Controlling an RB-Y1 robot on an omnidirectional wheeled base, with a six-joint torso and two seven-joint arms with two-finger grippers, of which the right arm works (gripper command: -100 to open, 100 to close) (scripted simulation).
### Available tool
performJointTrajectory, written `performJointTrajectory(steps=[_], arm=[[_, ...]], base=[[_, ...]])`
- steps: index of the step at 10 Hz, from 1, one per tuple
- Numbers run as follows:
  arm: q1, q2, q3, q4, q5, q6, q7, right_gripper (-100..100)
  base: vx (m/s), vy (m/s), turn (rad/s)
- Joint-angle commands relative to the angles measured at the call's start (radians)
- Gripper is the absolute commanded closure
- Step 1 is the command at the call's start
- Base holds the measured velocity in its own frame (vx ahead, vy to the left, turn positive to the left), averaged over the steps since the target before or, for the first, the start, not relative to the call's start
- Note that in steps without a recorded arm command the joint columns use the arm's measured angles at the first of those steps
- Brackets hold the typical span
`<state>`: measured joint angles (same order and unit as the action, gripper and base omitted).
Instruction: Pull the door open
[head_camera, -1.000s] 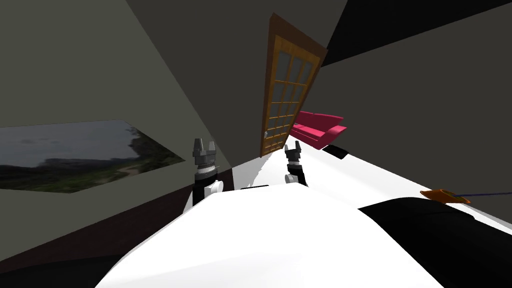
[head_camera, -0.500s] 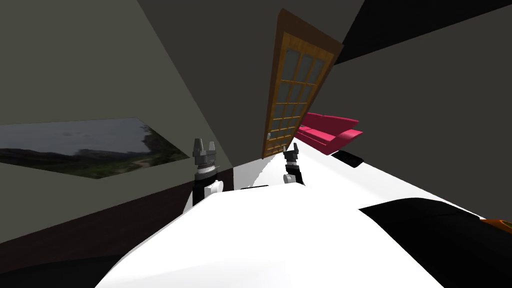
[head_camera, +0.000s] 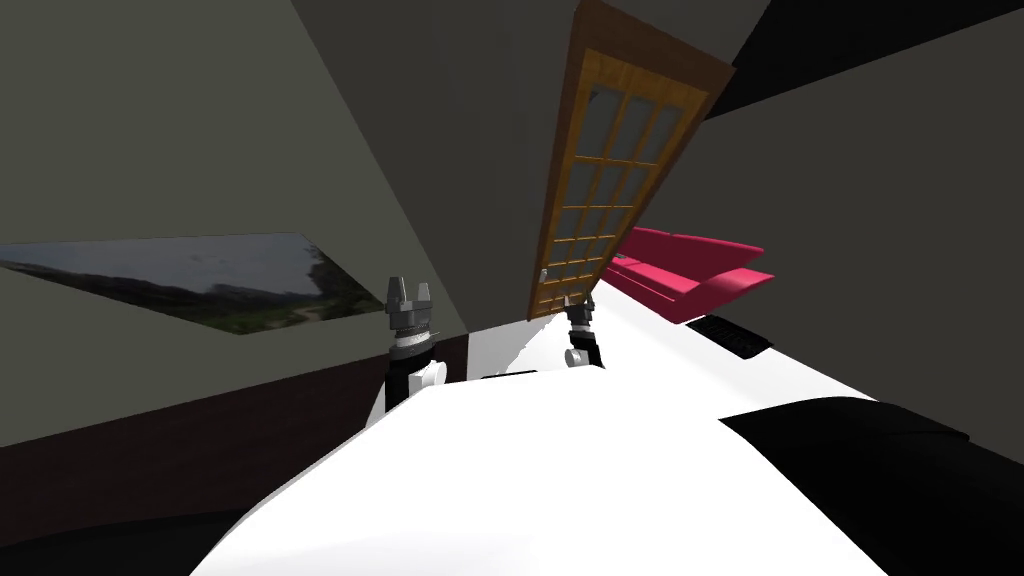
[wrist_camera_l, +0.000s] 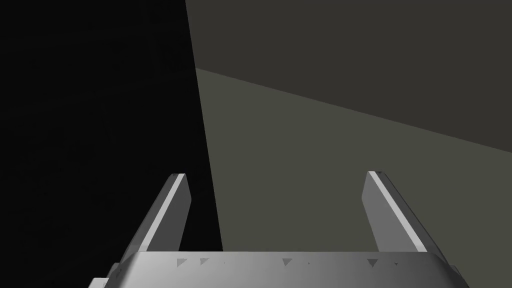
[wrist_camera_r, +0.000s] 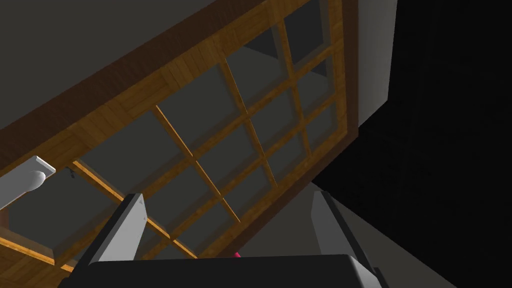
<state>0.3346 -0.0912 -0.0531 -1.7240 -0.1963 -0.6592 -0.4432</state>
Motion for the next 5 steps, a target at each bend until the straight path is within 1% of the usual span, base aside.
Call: performJointTrajectory(steps=[1,5], arm=[[-0.013,-0.003,0.001,0.034,-0.022,-0.006,-0.033,-100],[-0.047,-0.011,0.004,0.133,-0.075,-0.029,-0.112,-100]], base=[[0.072,-0.110,0.175],[0.057,-0.109,0.177]])
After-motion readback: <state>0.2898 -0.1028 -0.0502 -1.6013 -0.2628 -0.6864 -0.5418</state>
